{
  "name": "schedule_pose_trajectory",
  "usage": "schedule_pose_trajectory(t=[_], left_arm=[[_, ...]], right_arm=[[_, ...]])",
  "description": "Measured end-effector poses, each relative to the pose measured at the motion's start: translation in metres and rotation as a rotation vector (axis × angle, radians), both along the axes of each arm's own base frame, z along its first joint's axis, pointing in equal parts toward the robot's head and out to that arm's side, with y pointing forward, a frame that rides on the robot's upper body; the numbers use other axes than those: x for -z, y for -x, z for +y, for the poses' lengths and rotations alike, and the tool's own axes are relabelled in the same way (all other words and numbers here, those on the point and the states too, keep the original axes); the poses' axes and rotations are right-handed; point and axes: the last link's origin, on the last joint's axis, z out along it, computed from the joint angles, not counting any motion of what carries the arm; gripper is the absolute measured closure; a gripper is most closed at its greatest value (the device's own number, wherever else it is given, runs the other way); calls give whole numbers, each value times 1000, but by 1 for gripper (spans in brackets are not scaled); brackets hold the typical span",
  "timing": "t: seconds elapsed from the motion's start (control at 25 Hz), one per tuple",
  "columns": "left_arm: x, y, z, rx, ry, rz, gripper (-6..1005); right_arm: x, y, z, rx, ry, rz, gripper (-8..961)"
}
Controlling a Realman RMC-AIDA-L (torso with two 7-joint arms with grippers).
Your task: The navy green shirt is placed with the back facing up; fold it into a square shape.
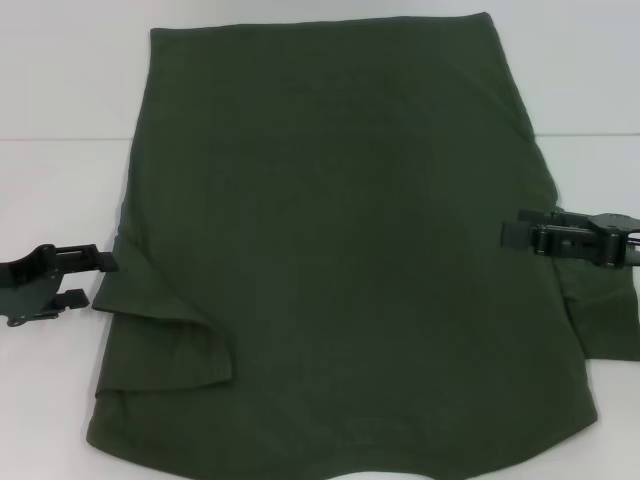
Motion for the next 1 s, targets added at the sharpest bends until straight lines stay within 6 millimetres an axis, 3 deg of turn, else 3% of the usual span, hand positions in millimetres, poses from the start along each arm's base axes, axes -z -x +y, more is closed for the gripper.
schedule_pose_trajectory(t=[0.64, 1.0], left_arm=[[18, 4, 2, -36, 29, 3, 268], [29, -23, 22, 94, 13, -21, 268]], right_arm=[[-3, -1, 1, 0, -9, -5, 44], [-3, -3, 0, 2, -11, 1, 44]])
